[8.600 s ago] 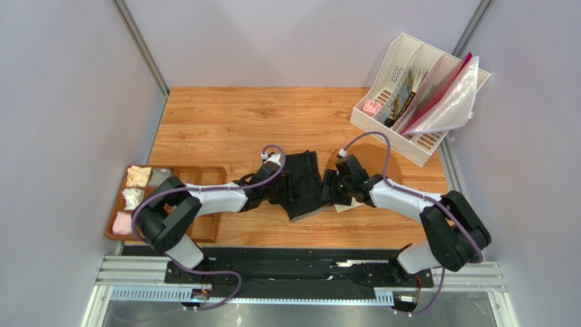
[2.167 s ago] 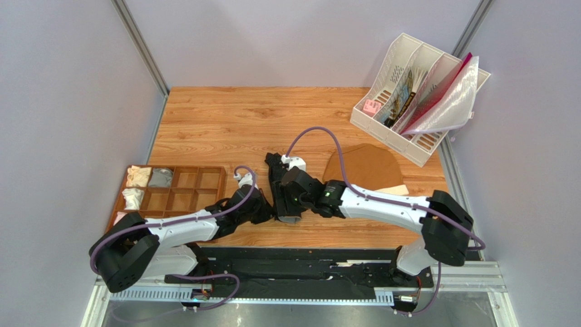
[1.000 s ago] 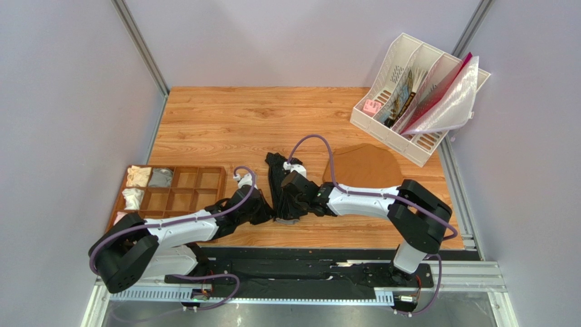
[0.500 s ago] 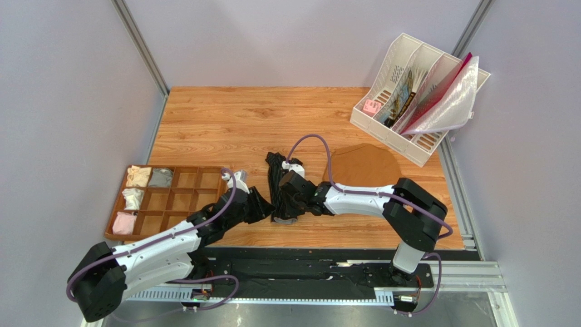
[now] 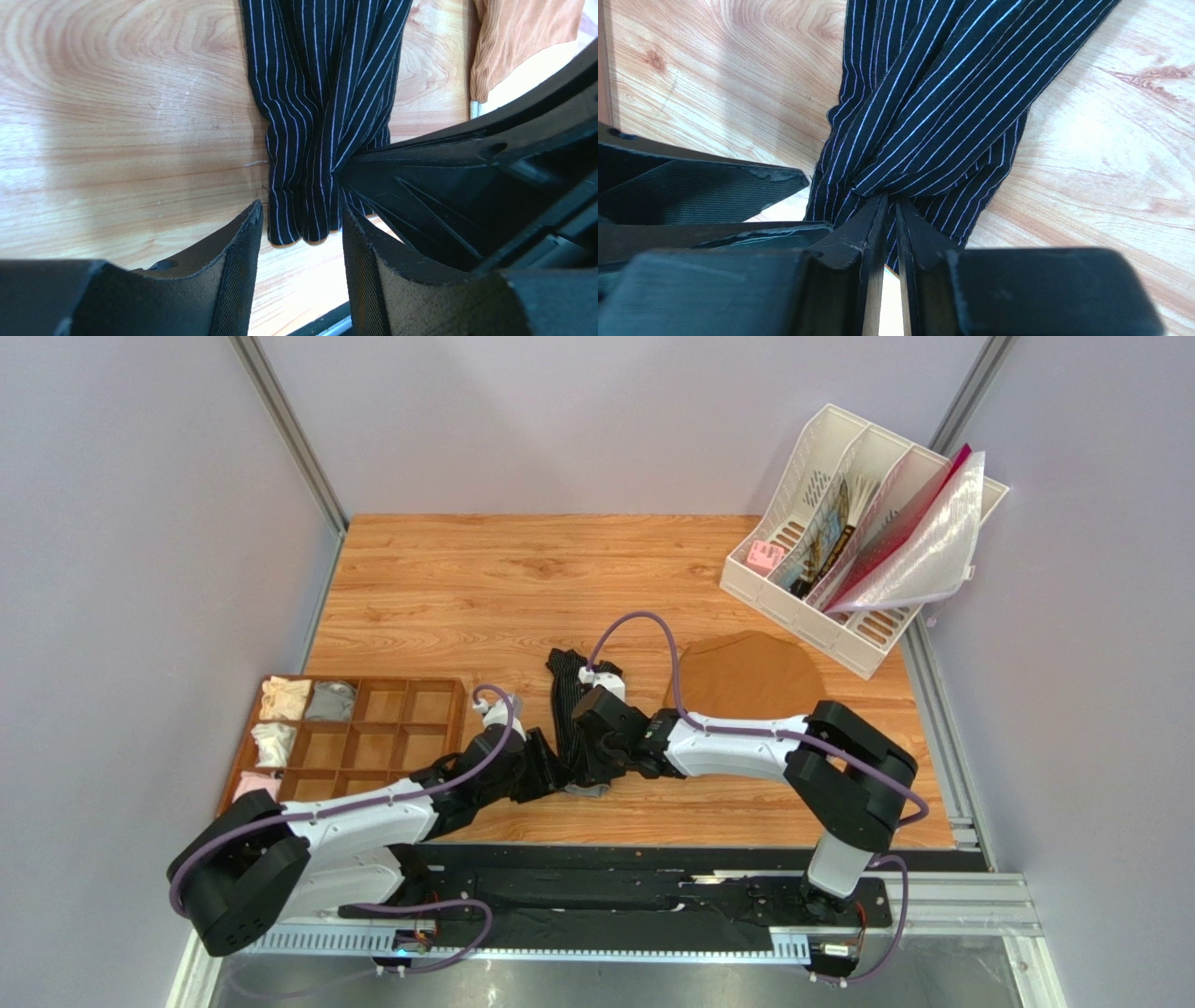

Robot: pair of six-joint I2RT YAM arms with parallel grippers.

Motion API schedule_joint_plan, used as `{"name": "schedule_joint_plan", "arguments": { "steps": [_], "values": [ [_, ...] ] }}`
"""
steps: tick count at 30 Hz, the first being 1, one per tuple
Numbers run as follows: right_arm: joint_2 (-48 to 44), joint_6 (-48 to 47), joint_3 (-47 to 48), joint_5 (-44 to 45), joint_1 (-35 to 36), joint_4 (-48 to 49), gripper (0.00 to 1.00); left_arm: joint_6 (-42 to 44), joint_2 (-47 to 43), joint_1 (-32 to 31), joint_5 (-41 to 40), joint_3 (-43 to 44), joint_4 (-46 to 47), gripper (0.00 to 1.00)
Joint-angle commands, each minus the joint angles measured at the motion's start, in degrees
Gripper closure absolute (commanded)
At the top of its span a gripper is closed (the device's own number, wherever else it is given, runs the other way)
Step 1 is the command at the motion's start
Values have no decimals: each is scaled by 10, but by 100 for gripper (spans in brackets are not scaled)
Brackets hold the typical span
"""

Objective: Roll the underwear
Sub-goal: Fold the underwear at the center of the board.

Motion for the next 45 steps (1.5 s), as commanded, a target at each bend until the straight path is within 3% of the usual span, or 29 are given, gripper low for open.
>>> {"name": "schedule_joint_plan", "arguments": {
  "steps": [1, 12, 15, 19, 22, 27, 37, 45],
  "values": [
    [11, 6, 1, -4, 4, 0, 82, -4, 22, -2, 12, -8, 49, 48],
    [11, 11, -3, -18, 4, 15, 82, -11, 101, -2, 41, -15, 128, 58],
    [-3, 6, -1, -22, 4, 3, 80, -9, 128, -2, 41, -12, 146, 78],
    [-70, -18, 11, 12, -7, -56, 65, -2, 140, -3, 41, -10, 139, 99],
    [-115, -47, 26, 10, -44, -95, 54, 8, 131, -2, 41, -12, 116, 100],
    [-100, -100, 122, 20, -105, -157, 50, 9, 125, -2, 41, -29, 104, 100],
    [96, -115, 307, 39, -141, -217, 43, 12, 142, -2, 67, -30, 108, 100],
    [185, -105, 402, 90, -142, -295, 42, 10, 160, -2, 79, -27, 129, 100]
  ]
}}
